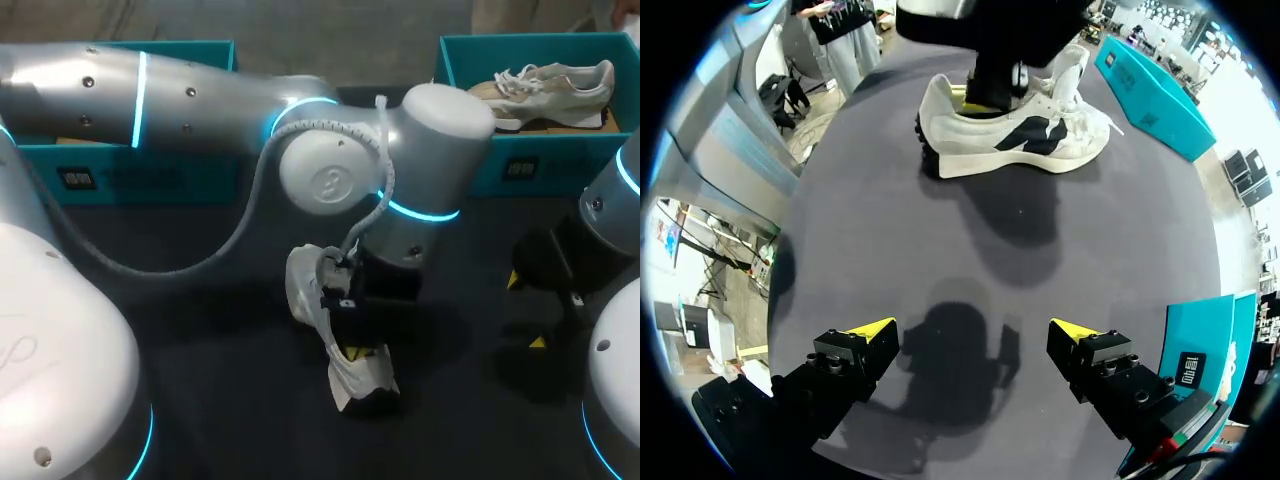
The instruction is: Take the shoe out of the shoebox, open the shoe tongue, remove and reinsert the insole, then place the shoe into the shoebox
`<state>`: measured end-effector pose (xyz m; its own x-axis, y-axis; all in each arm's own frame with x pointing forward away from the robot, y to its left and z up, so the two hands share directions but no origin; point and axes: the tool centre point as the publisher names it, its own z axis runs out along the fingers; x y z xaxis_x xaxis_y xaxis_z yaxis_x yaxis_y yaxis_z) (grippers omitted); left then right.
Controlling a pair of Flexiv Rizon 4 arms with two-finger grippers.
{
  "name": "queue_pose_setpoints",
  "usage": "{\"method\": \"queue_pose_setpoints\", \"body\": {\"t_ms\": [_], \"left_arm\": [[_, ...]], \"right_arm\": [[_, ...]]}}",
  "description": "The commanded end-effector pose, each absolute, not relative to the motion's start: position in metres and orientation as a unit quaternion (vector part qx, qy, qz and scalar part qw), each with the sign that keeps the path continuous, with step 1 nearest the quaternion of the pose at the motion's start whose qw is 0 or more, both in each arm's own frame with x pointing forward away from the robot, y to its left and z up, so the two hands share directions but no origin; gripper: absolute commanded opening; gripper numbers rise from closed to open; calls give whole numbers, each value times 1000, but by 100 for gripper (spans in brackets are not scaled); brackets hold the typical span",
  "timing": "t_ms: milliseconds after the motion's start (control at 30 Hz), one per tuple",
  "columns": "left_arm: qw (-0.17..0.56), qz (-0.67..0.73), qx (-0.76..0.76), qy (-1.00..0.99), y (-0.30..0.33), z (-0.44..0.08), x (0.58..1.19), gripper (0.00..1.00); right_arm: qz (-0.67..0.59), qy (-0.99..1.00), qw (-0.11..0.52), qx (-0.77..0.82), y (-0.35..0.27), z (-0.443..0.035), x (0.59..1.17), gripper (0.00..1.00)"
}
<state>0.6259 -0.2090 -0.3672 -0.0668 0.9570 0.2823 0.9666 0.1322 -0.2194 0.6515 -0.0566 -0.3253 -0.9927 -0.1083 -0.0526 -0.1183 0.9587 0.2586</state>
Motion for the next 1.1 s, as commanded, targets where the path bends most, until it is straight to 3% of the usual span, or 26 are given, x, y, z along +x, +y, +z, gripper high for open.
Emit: {"method": "queue_pose_setpoints", "body": {"t_ms": [33,500,1100], "left_arm": [[187,-23,-663,-725,-202,-365,622,0],[226,-34,-653,-722,-200,-407,615,0],[185,-17,-620,-762,-206,-436,622,0]], "right_arm": [[130,990,20,-57,-56,-326,650,100],[130,990,20,-57,-56,-326,650,100],[130,990,20,-57,-56,-326,650,100]]}}
